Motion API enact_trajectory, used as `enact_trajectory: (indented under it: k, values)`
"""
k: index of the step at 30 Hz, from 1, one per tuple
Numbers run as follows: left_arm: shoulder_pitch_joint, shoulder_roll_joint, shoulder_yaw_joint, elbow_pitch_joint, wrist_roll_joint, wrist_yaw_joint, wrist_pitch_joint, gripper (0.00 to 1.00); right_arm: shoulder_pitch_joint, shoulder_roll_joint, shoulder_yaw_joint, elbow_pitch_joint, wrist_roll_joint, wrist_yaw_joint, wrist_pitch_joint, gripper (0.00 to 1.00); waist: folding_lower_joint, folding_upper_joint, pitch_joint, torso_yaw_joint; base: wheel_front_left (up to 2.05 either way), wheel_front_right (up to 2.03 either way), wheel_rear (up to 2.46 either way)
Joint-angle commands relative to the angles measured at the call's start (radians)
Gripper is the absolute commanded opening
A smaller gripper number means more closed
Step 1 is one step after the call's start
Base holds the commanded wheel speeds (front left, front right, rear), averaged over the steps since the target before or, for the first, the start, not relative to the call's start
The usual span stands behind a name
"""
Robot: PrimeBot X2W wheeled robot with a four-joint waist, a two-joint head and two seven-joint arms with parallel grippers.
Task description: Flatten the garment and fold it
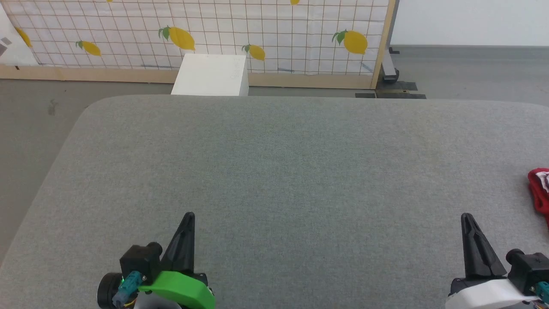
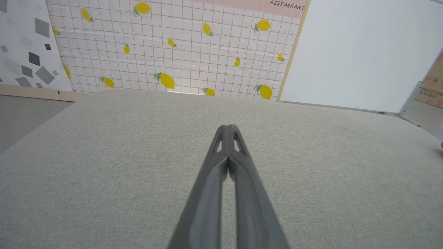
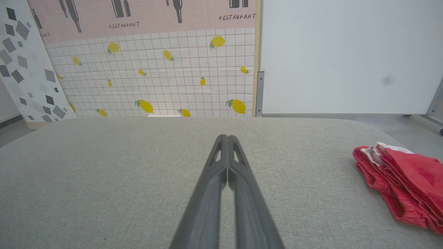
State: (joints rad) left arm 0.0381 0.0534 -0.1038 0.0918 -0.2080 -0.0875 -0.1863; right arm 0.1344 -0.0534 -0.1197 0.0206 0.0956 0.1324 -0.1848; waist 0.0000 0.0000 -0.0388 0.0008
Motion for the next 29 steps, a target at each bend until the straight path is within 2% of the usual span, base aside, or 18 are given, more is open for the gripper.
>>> enact_trajectory:
  k: [1, 29]
  values:
    - [-0.010, -0.001, 0.007, -0.006, 0.015, 0.005, 0.006, 0.00, -0.021, 0.001, 0.006, -0.004, -0.008, -0.001, 0.005, 0.00, 0.0000, 0.0000, 0.001, 0.000, 0.00, 0.00, 0.00]
    - [-0.019, -0.002, 0.037, -0.033, 0.076, 0.031, 0.063, 0.00, -0.057, 0.002, 0.042, -0.009, -0.036, -0.001, 0.062, 0.00, 0.0000, 0.0000, 0.013, 0.000, 0.00, 0.00, 0.00]
